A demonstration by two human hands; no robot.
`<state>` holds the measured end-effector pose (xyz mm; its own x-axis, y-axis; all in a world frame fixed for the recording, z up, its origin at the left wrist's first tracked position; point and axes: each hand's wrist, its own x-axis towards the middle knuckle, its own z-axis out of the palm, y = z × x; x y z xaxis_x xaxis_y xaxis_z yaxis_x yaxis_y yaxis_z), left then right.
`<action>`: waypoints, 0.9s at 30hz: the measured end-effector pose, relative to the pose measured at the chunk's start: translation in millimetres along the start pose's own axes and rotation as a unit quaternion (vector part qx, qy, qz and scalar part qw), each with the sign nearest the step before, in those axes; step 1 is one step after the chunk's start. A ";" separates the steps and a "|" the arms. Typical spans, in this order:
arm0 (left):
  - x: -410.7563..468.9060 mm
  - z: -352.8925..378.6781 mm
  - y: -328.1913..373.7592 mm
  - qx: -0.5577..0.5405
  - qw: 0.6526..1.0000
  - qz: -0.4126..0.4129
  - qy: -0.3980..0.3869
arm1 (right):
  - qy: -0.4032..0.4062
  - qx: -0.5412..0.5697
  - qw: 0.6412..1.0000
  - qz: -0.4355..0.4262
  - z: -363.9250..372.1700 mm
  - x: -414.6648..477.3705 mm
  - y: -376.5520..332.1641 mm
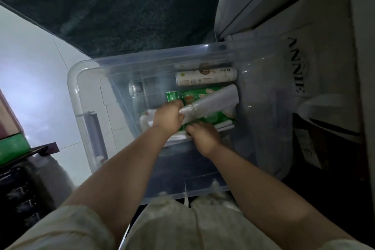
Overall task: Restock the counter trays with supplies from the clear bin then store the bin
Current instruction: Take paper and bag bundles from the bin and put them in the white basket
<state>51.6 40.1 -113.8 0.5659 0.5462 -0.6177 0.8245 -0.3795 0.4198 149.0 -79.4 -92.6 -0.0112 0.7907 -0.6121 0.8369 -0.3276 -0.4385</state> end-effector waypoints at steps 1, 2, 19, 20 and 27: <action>-6.9 -4.5 6.1 -0.003 1.000 0.000 0.012 | 0.013 -0.004 1.000 -0.010 -5.9 -6.5 -1.4; -14.0 -10.1 12.7 0.003 1.000 0.003 0.027 | 0.026 -0.006 0.999 -0.018 -13.0 -14.2 -2.8; -147.0 -201.5 81.3 -0.138 0.950 0.142 0.240 | 0.320 0.025 0.941 0.105 -132.7 -162.3 -64.1; -152.8 -209.9 82.3 -0.152 0.947 0.152 0.240 | 0.341 0.031 0.932 0.121 -133.4 -170.0 -71.4; -193.5 -254.7 85.6 -0.218 0.924 0.234 0.211 | 0.450 0.082 0.857 0.235 -119.2 -224.9 -118.5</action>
<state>14.0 92.1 211.1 0.7361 0.6764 -0.0256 0.3613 -0.3606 0.8599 117.6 -156.7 175.4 0.7954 0.6056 -0.0227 0.5437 -0.7296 -0.4149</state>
